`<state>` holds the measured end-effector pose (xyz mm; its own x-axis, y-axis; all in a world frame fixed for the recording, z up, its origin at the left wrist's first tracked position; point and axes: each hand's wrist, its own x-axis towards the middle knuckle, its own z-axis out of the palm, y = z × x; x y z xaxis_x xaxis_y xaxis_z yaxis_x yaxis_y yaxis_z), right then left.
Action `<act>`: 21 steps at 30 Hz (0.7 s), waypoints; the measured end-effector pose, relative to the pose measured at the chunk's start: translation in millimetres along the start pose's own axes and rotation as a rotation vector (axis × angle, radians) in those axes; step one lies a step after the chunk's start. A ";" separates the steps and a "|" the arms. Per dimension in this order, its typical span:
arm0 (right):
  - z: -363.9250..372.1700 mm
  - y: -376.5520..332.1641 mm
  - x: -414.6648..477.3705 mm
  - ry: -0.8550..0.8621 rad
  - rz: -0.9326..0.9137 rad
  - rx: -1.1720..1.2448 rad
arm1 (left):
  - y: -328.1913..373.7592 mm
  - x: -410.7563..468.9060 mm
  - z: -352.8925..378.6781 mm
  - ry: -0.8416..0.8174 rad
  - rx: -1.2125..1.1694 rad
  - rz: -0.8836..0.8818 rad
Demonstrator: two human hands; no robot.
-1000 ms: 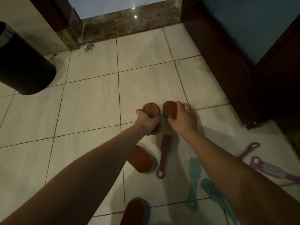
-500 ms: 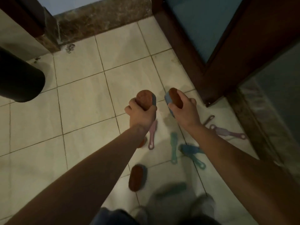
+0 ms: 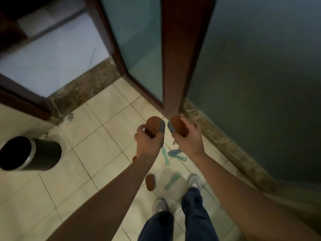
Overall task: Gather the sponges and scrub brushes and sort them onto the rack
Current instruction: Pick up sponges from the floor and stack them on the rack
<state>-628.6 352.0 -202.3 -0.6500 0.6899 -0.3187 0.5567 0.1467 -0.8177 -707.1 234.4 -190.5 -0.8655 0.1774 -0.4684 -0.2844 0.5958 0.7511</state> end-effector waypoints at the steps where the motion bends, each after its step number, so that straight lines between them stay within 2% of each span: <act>1: -14.9 -11.4 -14.8 0.037 0.008 0.016 | 16.6 -13.8 -8.0 -0.018 -0.008 0.035; 9: -122.8 -60.8 -116.9 0.293 0.003 0.136 | 101.7 -117.5 -21.3 -0.278 -0.004 0.367; 13: -176.5 -62.0 -158.6 0.422 0.008 0.126 | 133.9 -163.9 2.1 -0.377 0.040 0.515; 21: -297.2 -38.5 -246.2 0.699 0.092 0.093 | 198.0 -278.2 72.0 -0.687 0.182 0.775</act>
<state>-336.2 387.1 50.1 -0.1012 0.9944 -0.0314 0.5265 0.0267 -0.8497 -492.9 359.5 55.0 -0.3481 0.9326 -0.0949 0.3627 0.2273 0.9037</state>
